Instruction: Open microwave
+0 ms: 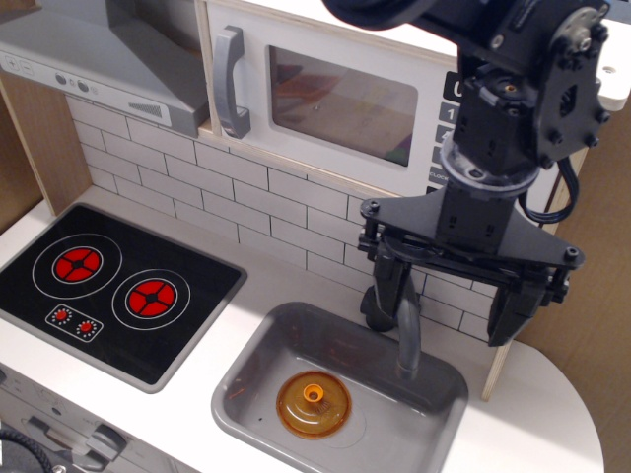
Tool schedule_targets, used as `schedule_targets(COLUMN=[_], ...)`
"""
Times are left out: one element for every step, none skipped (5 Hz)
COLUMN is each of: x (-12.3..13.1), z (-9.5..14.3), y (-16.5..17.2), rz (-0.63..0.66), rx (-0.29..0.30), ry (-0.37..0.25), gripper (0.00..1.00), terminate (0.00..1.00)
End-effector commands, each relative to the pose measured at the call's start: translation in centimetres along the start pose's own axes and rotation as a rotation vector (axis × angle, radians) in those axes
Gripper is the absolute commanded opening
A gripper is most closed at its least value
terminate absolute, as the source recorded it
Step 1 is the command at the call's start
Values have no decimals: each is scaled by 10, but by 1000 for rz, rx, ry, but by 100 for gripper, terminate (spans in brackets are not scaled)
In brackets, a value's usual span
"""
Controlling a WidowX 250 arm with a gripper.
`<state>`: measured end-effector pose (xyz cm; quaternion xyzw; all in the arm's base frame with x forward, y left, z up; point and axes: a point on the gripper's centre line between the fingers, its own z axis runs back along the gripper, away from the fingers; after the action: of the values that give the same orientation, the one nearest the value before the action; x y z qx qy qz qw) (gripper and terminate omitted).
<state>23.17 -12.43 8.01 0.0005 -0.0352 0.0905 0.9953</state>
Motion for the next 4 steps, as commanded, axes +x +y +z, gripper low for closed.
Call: schedule_targets(x=[0,16,44,65], z=[0,-1,3,9], y=[0,37,83,117], rz=[0,-18,-6,20], rx=[0,1,-52,-60], ry=[0,-83,-157,-170], gripper=[100,100,100,100], terminate=[0,0,0,0])
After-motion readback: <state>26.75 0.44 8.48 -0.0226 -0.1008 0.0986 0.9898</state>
